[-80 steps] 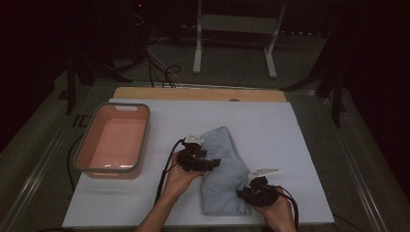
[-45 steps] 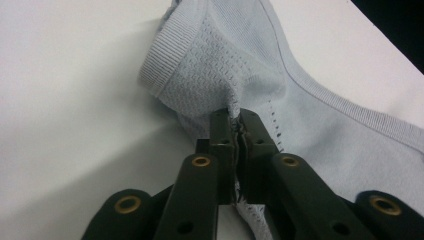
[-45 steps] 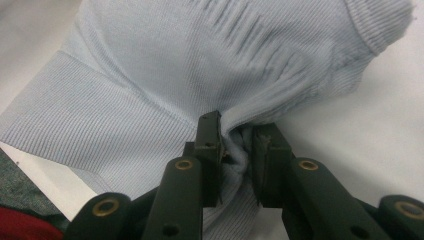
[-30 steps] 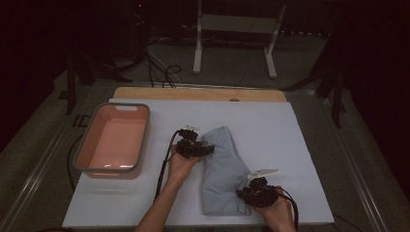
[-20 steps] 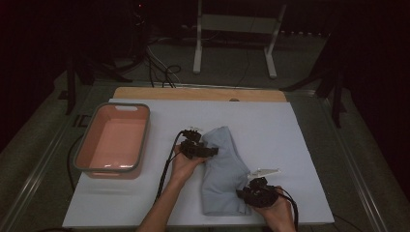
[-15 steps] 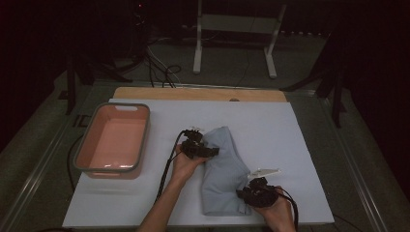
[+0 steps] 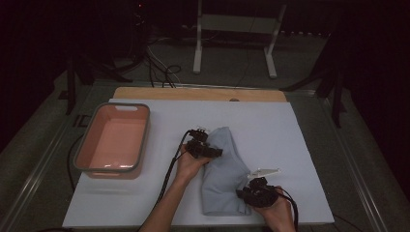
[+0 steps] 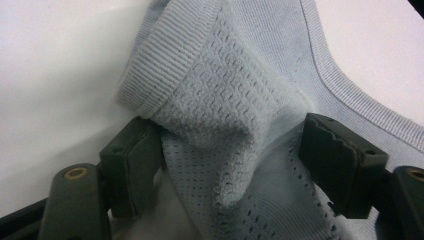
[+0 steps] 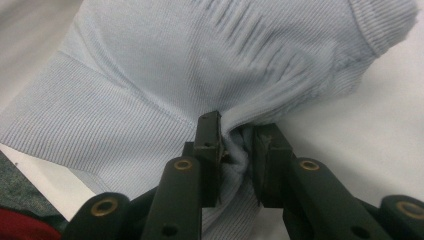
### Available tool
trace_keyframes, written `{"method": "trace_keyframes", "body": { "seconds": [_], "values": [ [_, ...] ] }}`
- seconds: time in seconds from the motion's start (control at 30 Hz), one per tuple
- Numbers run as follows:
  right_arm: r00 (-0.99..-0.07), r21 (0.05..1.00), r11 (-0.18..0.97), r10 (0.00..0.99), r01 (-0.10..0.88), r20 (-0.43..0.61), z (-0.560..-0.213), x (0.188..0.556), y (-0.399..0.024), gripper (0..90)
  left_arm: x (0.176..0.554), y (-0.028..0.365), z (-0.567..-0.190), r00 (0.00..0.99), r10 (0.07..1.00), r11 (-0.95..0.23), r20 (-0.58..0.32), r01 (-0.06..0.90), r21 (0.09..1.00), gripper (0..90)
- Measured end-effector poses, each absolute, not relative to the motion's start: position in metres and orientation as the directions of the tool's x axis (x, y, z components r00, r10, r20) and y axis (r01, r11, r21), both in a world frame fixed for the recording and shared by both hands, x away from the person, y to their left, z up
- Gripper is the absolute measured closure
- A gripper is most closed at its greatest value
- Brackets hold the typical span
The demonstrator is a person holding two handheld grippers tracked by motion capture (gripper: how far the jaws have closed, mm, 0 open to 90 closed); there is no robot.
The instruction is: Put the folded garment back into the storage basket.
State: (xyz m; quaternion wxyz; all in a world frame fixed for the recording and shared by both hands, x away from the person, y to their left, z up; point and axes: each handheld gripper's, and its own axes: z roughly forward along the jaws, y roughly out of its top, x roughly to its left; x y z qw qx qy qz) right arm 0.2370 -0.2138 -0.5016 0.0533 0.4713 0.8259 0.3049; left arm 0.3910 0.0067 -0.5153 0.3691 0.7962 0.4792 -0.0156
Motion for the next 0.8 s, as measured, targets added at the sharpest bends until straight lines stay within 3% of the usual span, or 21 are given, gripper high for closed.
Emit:
{"method": "trace_keyframes", "body": {
  "seconds": [0.3, 0.63, 0.8],
  "values": [
    [-0.553, 0.560, 0.369, 0.808, 0.742, 0.201, -0.502, 0.237, -0.215, 75.5, 0.391, 0.003, -0.515, 0.520, 0.768, -0.259, -0.373, 0.786, 0.562, 43.3],
    [-0.536, 0.550, 0.350, 0.814, 0.758, 0.222, -0.503, 0.238, -0.215, 75.4, 0.389, -0.006, -0.515, 0.523, 0.761, -0.269, -0.383, 0.792, 0.548, 72.3],
    [-0.498, 0.535, 0.312, 0.832, 0.785, 0.246, -0.502, 0.239, -0.215, 75.9, 0.388, -0.007, -0.512, 0.539, 0.759, -0.288, -0.364, 0.780, 0.556, 80.3]
  ]
}}
